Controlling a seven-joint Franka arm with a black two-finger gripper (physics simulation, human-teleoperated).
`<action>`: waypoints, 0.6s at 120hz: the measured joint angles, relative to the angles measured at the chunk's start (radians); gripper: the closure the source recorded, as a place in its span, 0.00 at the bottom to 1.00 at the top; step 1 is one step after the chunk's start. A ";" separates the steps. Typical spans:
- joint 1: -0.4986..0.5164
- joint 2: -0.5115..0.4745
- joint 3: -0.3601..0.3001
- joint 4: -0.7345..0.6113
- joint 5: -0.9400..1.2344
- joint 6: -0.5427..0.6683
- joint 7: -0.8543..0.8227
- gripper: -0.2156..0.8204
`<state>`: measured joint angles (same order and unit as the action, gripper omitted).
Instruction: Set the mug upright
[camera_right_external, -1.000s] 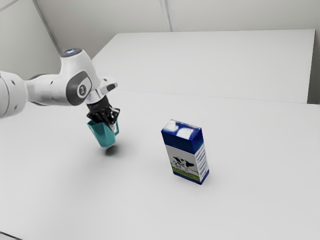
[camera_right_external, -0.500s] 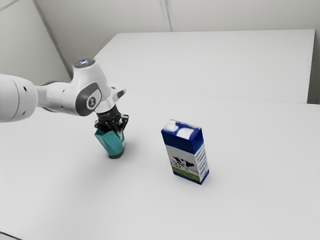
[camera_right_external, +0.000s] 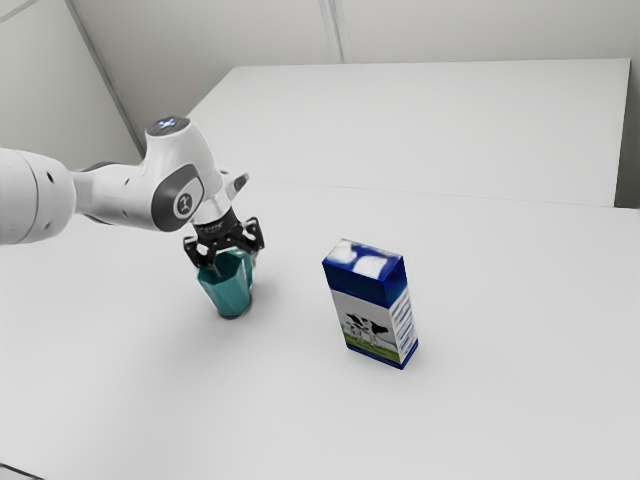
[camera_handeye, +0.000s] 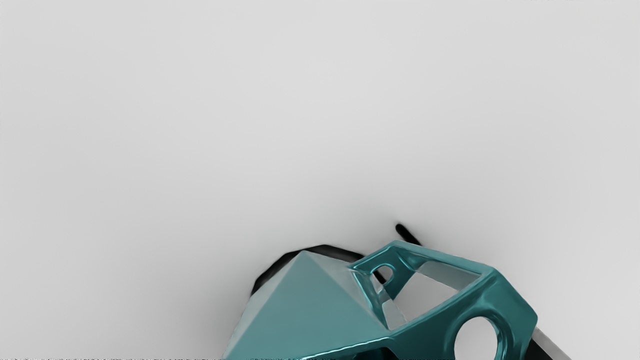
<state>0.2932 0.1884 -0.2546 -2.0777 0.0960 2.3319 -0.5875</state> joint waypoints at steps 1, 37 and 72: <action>0.000 -0.001 0.000 0.000 0.000 0.000 -0.001 0.40; -0.027 -0.094 -0.006 0.008 -0.001 -0.030 -0.029 0.25; -0.043 -0.193 -0.007 0.124 0.038 -0.207 0.040 0.22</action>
<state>0.2504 -0.0051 -0.2613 -1.9540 0.1343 2.1246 -0.5477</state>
